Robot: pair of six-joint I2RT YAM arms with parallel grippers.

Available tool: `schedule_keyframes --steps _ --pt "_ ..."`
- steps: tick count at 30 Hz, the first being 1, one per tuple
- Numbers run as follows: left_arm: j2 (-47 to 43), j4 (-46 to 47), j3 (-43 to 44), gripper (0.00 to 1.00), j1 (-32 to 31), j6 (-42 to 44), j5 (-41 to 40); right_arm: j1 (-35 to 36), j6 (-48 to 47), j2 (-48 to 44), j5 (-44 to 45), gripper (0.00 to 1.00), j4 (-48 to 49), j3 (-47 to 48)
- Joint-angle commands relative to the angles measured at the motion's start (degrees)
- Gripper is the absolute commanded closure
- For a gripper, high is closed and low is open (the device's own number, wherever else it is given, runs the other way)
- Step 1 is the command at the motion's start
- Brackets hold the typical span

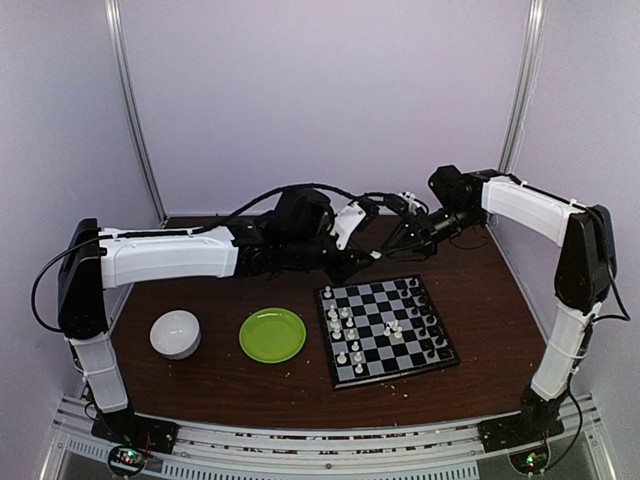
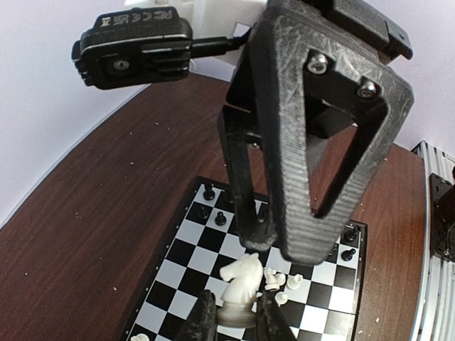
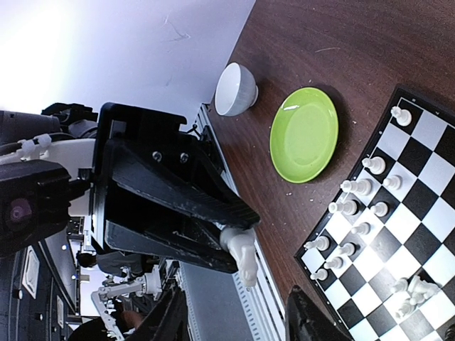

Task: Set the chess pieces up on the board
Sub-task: Pass from the left arm to the right

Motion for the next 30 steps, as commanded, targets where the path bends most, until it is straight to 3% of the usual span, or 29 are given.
schedule_keyframes --steps 1,17,30 --pt "-2.5 4.1 -0.4 0.85 -0.3 -0.5 -0.1 0.5 3.1 0.2 -4.9 0.54 3.8 -1.9" --pt "-2.3 6.0 -0.8 0.85 -0.9 -1.1 0.4 0.9 9.5 0.9 -8.8 0.62 10.1 -3.9" --pt "-1.0 6.7 -0.7 0.84 -1.0 -1.4 0.4 1.2 13.1 0.0 -10.6 0.84 14.2 -6.2"
